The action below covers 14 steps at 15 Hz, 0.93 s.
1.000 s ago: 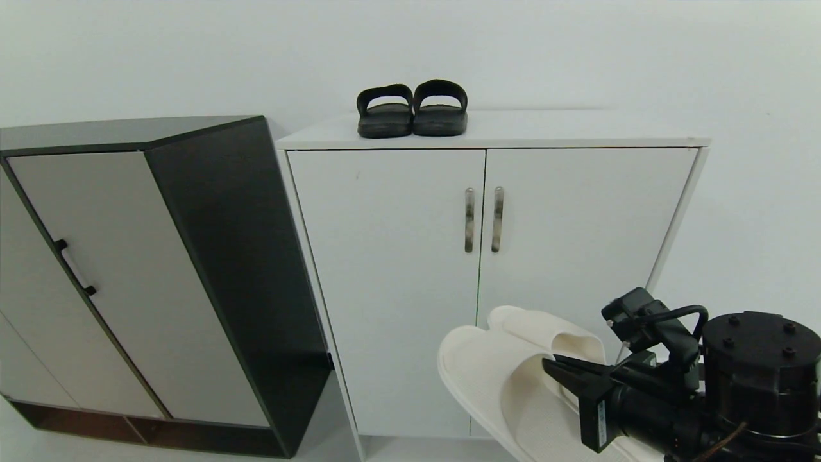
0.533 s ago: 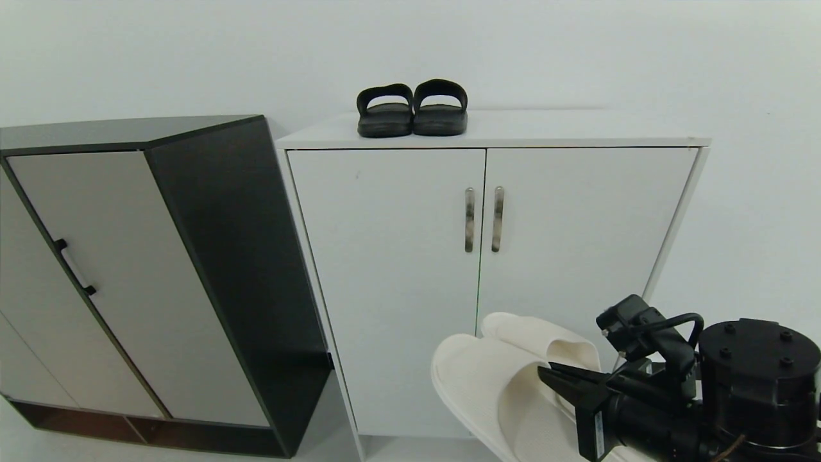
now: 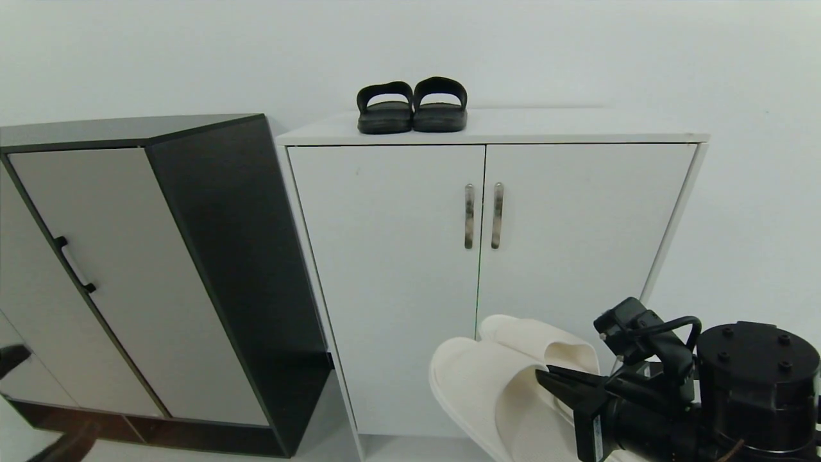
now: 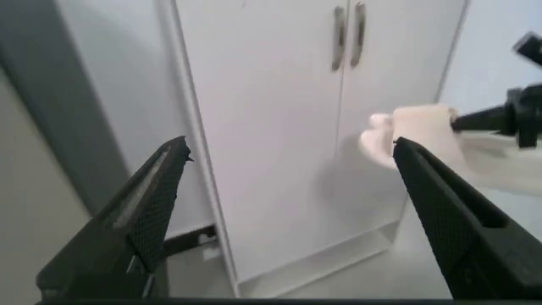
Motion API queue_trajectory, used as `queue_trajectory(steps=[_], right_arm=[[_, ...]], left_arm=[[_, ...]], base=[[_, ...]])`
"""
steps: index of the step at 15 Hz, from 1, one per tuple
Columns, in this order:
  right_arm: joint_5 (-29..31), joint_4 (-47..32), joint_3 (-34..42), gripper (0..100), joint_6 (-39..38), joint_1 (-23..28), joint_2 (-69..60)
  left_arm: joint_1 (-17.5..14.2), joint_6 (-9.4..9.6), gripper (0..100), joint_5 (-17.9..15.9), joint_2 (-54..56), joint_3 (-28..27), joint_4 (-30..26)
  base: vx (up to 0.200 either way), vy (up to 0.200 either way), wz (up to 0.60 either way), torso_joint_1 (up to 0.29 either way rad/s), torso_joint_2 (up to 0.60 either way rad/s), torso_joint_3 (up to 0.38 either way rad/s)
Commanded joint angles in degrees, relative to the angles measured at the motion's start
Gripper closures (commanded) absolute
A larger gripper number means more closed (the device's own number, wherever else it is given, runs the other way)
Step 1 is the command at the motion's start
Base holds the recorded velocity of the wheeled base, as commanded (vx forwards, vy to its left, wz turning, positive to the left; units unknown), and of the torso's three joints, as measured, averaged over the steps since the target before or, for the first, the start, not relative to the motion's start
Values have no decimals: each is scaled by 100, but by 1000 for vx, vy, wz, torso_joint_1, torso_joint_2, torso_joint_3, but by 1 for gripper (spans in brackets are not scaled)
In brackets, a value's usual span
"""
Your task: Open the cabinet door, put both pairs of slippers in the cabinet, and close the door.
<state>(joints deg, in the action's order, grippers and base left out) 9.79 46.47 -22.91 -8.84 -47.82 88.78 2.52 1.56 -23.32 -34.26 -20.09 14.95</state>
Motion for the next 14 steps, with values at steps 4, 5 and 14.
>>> queue_trajectory(steps=[4, 5, 14], right_arm=[[-3, 64, 41, 100, 5, -34, -54], [5, 73, 49, 100, 5, -34, -54], [-3, 64, 129, 100, -4, -16, -1]], left_arm=[[1989, -200, 0, -252, -2586, -1102, 1248], [2463, -200, 0, -23, -2938, -1357, 1239], [3958, -1158, 0, 293, -5706, -3247, 1889]], base=[[0, 0, 0, 0, 0, 0], [0, 0, 0, 0, 0, 0], [0, 0, 0, 0, 0, 0]])
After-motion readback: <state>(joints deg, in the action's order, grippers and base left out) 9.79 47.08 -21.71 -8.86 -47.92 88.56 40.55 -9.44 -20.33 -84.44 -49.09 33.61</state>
